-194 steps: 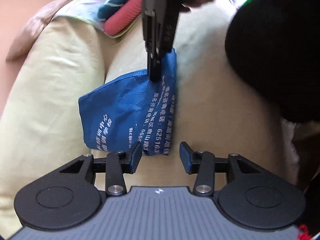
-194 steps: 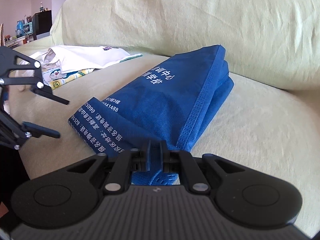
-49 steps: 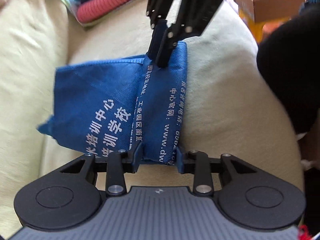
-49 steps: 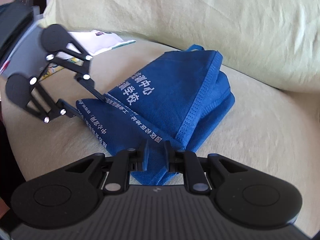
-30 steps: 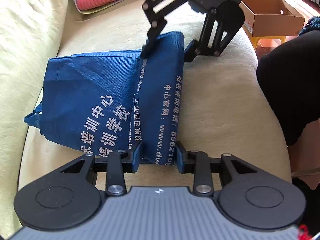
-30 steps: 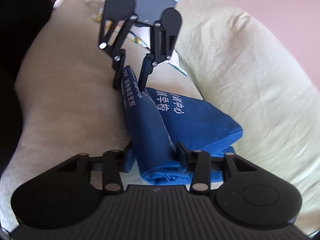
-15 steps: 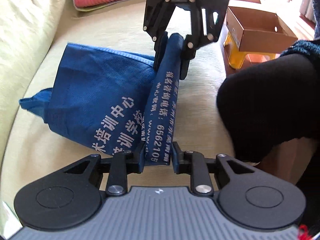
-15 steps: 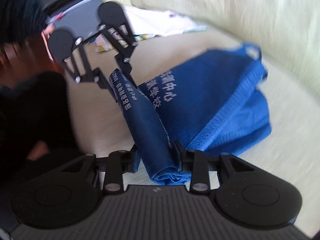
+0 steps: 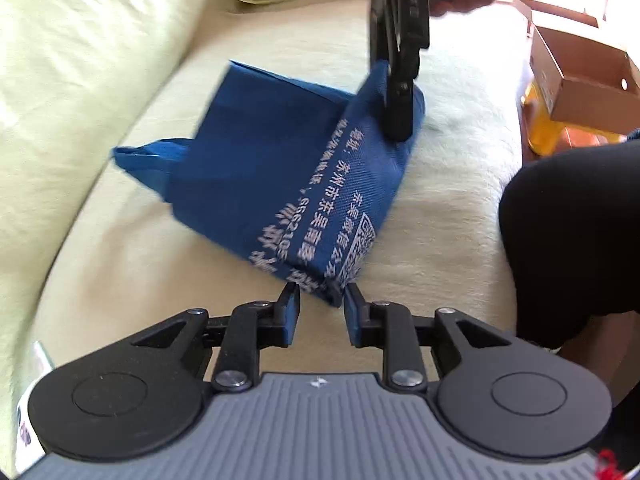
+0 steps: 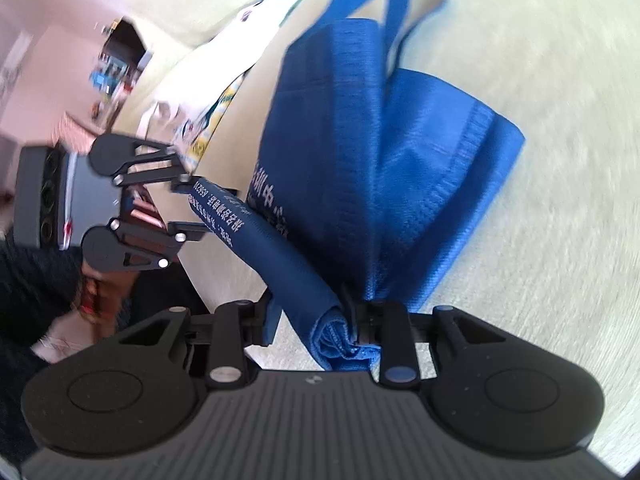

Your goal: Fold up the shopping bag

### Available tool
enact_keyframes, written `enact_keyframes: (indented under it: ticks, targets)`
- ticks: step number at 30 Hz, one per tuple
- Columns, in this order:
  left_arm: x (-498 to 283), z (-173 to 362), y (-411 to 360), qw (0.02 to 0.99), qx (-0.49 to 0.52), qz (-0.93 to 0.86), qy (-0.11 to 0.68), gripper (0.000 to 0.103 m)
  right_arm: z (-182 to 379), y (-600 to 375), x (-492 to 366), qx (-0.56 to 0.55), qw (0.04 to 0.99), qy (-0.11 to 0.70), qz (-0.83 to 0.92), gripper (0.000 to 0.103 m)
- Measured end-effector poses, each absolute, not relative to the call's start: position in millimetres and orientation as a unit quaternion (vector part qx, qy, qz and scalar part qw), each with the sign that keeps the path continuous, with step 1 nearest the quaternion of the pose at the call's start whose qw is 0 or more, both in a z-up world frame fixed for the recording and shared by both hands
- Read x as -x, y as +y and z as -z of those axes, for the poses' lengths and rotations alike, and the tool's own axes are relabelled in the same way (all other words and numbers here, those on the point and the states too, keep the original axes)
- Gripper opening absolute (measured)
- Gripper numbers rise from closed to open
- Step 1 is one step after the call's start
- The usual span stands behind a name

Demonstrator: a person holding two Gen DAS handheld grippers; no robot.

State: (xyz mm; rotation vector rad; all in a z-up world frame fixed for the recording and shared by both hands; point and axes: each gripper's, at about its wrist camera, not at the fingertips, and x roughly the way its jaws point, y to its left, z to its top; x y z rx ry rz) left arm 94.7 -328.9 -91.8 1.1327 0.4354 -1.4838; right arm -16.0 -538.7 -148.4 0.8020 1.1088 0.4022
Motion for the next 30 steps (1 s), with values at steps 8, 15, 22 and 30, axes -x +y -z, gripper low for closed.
enact_keyframes:
  ticks: [8,15,22,30]
  targets:
    - [-74.6,77.7,-332.1,0.581,-0.459,0.660,0.127,0.028,161.7,-545.0,10.0,-0.433,0.718,0.520,-0.167,0.023]
    - [-70.5,99.3,-362.8,0.602,-0.457,0.642,0.124,0.028,168.9,-547.7,5.1,-0.470,0.693,0.524,-0.156,0.021]
    - [-77.8,117.4,-382.2,0.606,-0.455,0.626,0.184,0.022,170.0,-550.0,-6.3,-0.486,0.684,0.524,-0.148,0.020]
    - [-78.6,121.1,-390.0,0.614,-0.451,0.612,0.212,0.022,143.9,-532.5,4.6,-0.457,0.741,0.481,-0.105,0.021]
